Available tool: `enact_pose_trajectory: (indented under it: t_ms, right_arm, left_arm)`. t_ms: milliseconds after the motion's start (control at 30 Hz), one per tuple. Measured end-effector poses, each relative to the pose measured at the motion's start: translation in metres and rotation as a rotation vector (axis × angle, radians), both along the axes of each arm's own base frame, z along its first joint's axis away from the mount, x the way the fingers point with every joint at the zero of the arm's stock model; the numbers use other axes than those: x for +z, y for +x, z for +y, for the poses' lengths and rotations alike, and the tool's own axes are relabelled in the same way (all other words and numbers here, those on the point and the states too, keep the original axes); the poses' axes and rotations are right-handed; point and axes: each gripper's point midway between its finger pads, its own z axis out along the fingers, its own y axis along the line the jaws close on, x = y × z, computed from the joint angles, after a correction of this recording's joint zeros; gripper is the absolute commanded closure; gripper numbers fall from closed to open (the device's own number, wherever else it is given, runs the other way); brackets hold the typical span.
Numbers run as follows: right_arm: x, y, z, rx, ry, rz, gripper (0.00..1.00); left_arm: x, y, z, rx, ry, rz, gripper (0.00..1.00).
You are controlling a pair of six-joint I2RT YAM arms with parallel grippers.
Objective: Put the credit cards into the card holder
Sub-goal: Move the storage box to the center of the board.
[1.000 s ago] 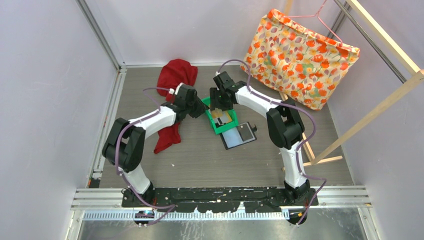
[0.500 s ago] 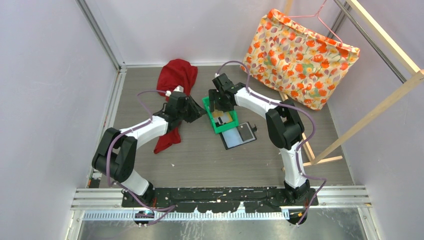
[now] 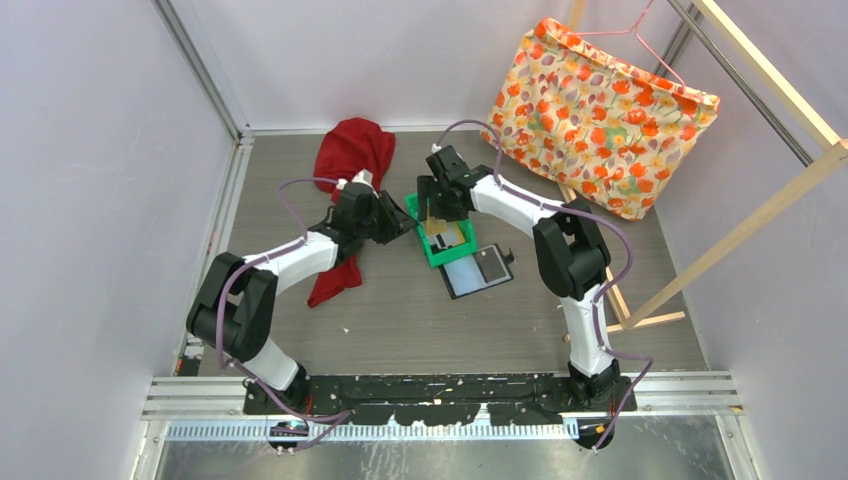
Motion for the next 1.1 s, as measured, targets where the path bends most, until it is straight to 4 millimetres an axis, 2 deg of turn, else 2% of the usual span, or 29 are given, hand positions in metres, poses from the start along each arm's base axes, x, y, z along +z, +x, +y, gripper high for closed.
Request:
enact_pose_trajectory:
  t_ms: [233,367,467,533,600,667,733,800,900,1000,1100]
  right_arm:
    - [-0.004,-0.002,-0.001,-0.007,0.003,0.003,0.34]
    - [0.001,-0.001,-0.003,0.037,-0.023,-0.007,0.33]
    - [0.02,0.007,0.0,0.098,-0.012,-0.033,0.32]
    - [0.04,0.009,0.004,0.172,0.022,-0.055,0.32]
    - [0.059,0.006,0.004,0.266,0.064,-0.065,0.31]
    - [0.078,0.0,-0.002,0.366,0.104,-0.072,0.31]
    - [0.092,-0.006,-0.012,0.44,0.141,-0.075,0.31]
    - [0.105,-0.01,-0.023,0.5,0.186,-0.076,0.31]
    - [0.114,-0.015,-0.041,0.556,0.246,-0.071,0.31]
    - [0.114,-0.019,-0.057,0.574,0.287,-0.054,0.31]
    - [0.105,-0.024,-0.067,0.574,0.33,-0.018,0.31]
  left_arm:
    - [0.001,0.002,0.001,-0.01,0.011,-0.019,0.63]
    - [0.003,0.012,0.016,-0.016,0.038,-0.053,0.59]
    - [0.019,0.029,0.032,-0.051,0.063,-0.125,0.52]
    - [0.041,0.046,0.039,-0.103,0.088,-0.22,0.46]
    - [0.064,0.064,0.042,-0.173,0.133,-0.339,0.44]
    - [0.081,0.076,0.038,-0.267,0.178,-0.451,0.45]
    - [0.086,0.084,0.028,-0.373,0.208,-0.535,0.46]
    - [0.081,0.091,0.015,-0.481,0.225,-0.59,0.47]
    - [0.06,0.105,0.001,-0.6,0.232,-0.615,0.48]
    - [0.039,0.12,-0.009,-0.676,0.233,-0.598,0.48]
    - [0.025,0.132,-0.017,-0.737,0.253,-0.594,0.48]
